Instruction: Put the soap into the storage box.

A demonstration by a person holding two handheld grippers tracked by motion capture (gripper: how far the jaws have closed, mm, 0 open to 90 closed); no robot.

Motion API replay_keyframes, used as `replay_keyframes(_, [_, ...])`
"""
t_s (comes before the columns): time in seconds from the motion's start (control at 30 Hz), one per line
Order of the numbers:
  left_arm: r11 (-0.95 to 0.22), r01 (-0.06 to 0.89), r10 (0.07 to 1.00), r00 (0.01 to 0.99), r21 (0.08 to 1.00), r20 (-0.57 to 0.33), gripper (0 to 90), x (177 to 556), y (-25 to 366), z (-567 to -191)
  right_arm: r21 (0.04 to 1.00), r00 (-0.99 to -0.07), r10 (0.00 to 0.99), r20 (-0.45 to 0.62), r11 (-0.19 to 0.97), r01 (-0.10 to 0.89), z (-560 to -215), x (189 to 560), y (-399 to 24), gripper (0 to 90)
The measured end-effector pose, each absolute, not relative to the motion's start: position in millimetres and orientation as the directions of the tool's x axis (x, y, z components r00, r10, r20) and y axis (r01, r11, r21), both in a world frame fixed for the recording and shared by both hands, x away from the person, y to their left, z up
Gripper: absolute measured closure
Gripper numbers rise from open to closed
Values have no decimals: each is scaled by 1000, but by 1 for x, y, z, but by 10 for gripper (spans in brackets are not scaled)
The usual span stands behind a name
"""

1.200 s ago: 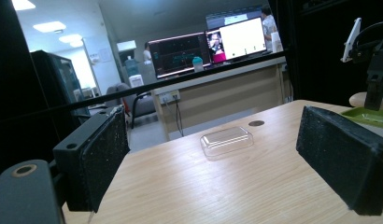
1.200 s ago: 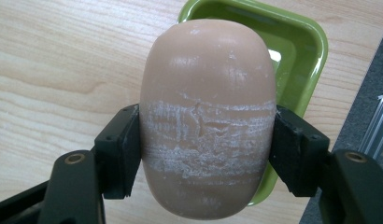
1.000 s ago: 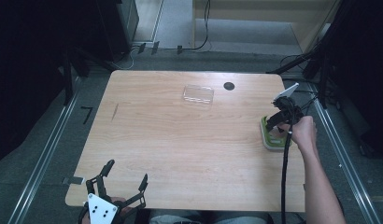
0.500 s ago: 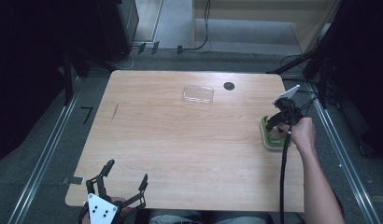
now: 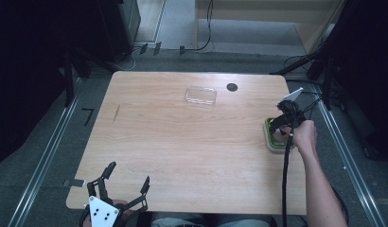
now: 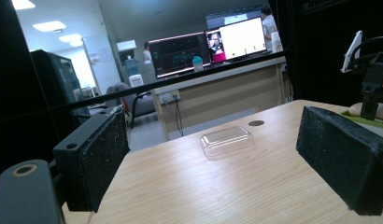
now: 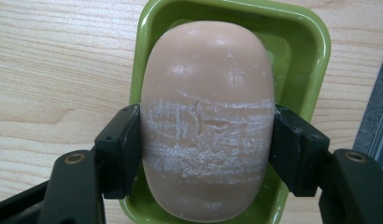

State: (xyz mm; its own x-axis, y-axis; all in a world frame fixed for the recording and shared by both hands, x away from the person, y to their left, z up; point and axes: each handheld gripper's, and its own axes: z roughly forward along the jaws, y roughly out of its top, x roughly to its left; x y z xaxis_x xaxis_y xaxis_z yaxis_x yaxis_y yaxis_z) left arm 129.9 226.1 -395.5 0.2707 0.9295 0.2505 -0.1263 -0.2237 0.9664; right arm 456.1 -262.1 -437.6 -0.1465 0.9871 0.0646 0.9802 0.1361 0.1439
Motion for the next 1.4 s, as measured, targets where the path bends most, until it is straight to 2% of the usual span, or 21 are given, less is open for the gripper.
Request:
replay_keyframes(0.67, [-224,-127,929,272,966,251,99,130,226,-395,145,-73,996,50,65,987,-445,457,-262,340])
replay_keyframes(1.03, [-223,-127,930,271,967,250,99,130,226,-396,138,-69,996,49,62,988,-448,457,-263,350])
replay_keyframes(1.4, [-227,-125,928,272,966,254,99,131,225,-396,147,-71,996,51,63,987,-446,456,-265,319])
